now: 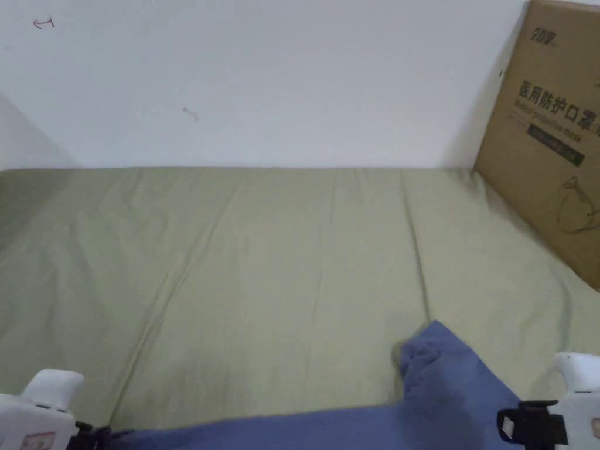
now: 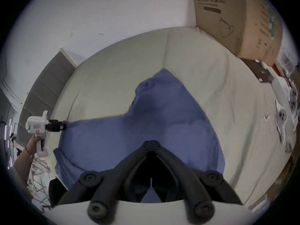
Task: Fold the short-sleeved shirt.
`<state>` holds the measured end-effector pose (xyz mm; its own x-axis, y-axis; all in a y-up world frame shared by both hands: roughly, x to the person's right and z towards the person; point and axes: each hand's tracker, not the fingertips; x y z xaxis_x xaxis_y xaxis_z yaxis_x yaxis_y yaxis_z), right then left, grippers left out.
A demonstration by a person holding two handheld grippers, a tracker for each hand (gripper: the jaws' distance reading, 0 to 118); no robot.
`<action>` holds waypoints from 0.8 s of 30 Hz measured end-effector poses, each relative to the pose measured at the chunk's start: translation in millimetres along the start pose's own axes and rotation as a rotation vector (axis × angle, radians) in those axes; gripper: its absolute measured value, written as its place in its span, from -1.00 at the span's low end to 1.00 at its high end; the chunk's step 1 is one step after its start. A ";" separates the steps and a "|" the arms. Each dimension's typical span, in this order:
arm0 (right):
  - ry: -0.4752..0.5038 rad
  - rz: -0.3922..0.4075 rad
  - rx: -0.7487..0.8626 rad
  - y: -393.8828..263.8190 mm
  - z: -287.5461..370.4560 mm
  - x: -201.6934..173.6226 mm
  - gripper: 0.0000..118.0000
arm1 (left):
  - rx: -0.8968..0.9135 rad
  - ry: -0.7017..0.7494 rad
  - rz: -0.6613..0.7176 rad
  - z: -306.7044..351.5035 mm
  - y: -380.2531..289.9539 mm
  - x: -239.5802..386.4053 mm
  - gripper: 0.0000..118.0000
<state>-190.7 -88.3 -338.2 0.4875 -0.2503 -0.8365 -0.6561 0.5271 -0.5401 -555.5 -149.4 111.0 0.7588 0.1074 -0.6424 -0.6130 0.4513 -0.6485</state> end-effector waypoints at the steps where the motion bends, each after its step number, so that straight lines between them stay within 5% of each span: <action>1: -0.010 0.026 0.019 15.0 -8.3 1.6 0.01 | 0.028 -0.029 0.010 14.4 -1.2 3.0 -0.96; 2: -0.030 0.043 0.025 29.9 -19.1 3.6 0.79 | 0.040 -0.002 0.010 26.9 -1.1 5.8 -0.96; 3: -0.049 0.045 0.018 43.4 -31.7 6.5 1.00 | 0.052 -0.001 0.008 24.8 4.3 0.5 -0.96; 5: -0.132 -0.008 0.014 62.5 -64.4 26.5 0.97 | 0.104 -0.015 0.026 43.6 8.2 -1.1 -0.96; 8: -0.126 -0.063 -0.070 95.7 -107.9 46.6 0.95 | 0.132 -0.039 0.098 60.8 -0.9 19.9 -0.96; 10: -0.190 -0.089 -0.122 105.3 -129.7 60.2 0.57 | 0.131 -0.046 0.120 66.6 -4.3 21.4 -0.96; 11: -0.194 -0.105 -0.157 107.6 -138.0 67.3 -0.24 | 0.131 -0.046 0.120 68.7 -5.9 21.3 -0.96; 12: -0.196 -0.111 -0.195 92.8 -138.9 63.3 -0.77 | 0.126 -0.043 0.116 69.5 -6.7 24.2 -0.96; 13: -0.204 -0.115 -0.208 90.1 -138.5 65.2 -0.96 | 0.113 -0.034 0.107 70.0 -8.0 28.2 -0.96; 16: -0.236 -0.093 -0.155 82.4 -126.0 65.7 -0.96 | 0.099 -0.021 0.095 67.6 -12.0 13.6 -0.96; 18: -0.135 -0.098 -0.114 78.6 -103.5 64.2 -0.96 | 0.099 -0.029 0.104 71.7 -13.7 15.5 -0.96; 20: -0.153 -0.045 -0.069 70.6 -71.7 57.9 -0.96 | 0.111 -0.029 0.110 78.1 -21.0 18.1 -0.96; 24: -0.098 -0.082 0.069 39.3 20.3 53.7 -0.96 | 0.153 -0.049 0.119 100.2 -32.8 9.9 -0.96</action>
<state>-178.7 -64.6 -402.4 0.5942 -0.2159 -0.7748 -0.5721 0.5637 -0.5958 -505.8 -74.3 166.8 0.6951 0.2089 -0.6878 -0.6611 0.5617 -0.4975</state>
